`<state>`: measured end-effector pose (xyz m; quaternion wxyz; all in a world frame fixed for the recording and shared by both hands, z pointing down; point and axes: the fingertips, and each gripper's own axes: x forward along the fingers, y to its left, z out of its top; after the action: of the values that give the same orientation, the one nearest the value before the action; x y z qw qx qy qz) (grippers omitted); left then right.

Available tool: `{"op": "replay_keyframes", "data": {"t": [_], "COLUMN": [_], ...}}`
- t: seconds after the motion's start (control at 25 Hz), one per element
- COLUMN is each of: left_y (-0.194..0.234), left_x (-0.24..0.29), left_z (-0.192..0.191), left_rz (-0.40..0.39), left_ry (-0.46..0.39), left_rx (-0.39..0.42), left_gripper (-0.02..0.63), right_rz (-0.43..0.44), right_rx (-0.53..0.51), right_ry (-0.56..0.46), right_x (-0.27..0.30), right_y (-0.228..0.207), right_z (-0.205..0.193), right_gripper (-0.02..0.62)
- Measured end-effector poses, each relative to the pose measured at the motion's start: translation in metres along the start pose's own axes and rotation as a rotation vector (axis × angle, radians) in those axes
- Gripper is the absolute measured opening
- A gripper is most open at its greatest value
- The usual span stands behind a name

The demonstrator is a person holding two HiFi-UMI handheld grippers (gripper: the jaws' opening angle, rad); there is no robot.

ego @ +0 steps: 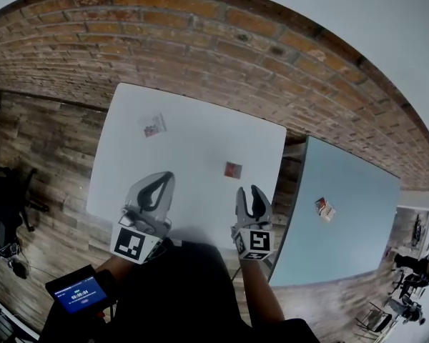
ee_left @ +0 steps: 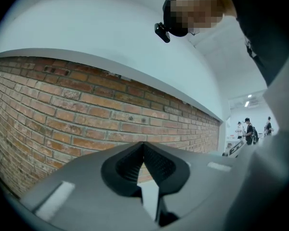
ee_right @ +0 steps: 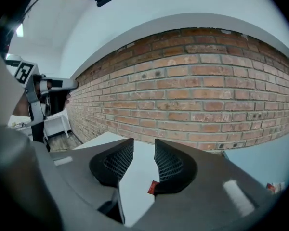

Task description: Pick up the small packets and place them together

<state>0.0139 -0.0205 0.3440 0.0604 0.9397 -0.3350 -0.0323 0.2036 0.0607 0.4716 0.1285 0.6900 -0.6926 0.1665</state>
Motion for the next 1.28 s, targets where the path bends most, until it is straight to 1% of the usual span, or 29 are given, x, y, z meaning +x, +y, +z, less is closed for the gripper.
{"op": "replay_keyframes", "data": {"t": [0.08, 0.16, 0.32, 0.4, 0.52, 0.68, 0.8, 0.92, 1.08, 1.16, 1.28], "left_y": [0.007, 0.015, 0.027, 0.029, 0.024, 0.021, 0.022, 0.023, 0.032, 0.035, 0.037], "left_x": [-0.002, -0.005, -0.008, -0.008, -0.005, 0.001, 0.004, 0.006, 0.005, 0.005, 0.002], "left_z": [0.003, 0.007, 0.010, 0.014, 0.024, 0.022, 0.025, 0.024, 0.019, 0.018, 0.015], "left_rz": [0.026, 0.062, 0.098, 0.100, 0.084, 0.087, 0.098, 0.101, 0.135, 0.149, 0.165], "left_ry": [-0.010, -0.021, -0.024, -0.027, -0.057, -0.035, -0.056, -0.050, -0.028, -0.021, -0.012], "left_rx": [-0.007, 0.010, 0.008, 0.014, 0.015, -0.037, -0.032, -0.029, -0.027, -0.031, -0.037], "left_gripper": [0.000, 0.000, 0.000, 0.000, 0.000, 0.000, 0.000, 0.000, 0.000, 0.000, 0.000], "right_rz": [0.024, 0.046, 0.045, 0.045, 0.062, 0.085, 0.088, 0.096, 0.095, 0.080, 0.091], "right_rx": [-0.048, -0.085, -0.112, -0.102, -0.099, -0.128, -0.165, -0.175, -0.144, -0.135, -0.149], "right_ry": [0.060, 0.118, 0.206, 0.254, 0.316, 0.483, 0.564, 0.633, 0.709, 0.735, 0.754], "right_x": [0.017, 0.035, 0.063, 0.073, 0.088, 0.101, 0.115, 0.127, 0.139, 0.141, 0.145], "right_y": [-0.001, -0.003, -0.015, -0.021, -0.028, -0.037, -0.044, -0.052, -0.059, -0.065, -0.066], "right_z": [-0.018, -0.035, -0.068, -0.083, -0.102, -0.141, -0.163, -0.181, -0.202, -0.209, -0.215], "right_gripper": [0.137, 0.148, 0.149, 0.149, 0.163, 0.178, 0.170, 0.177, 0.199, 0.209, 0.209]}}
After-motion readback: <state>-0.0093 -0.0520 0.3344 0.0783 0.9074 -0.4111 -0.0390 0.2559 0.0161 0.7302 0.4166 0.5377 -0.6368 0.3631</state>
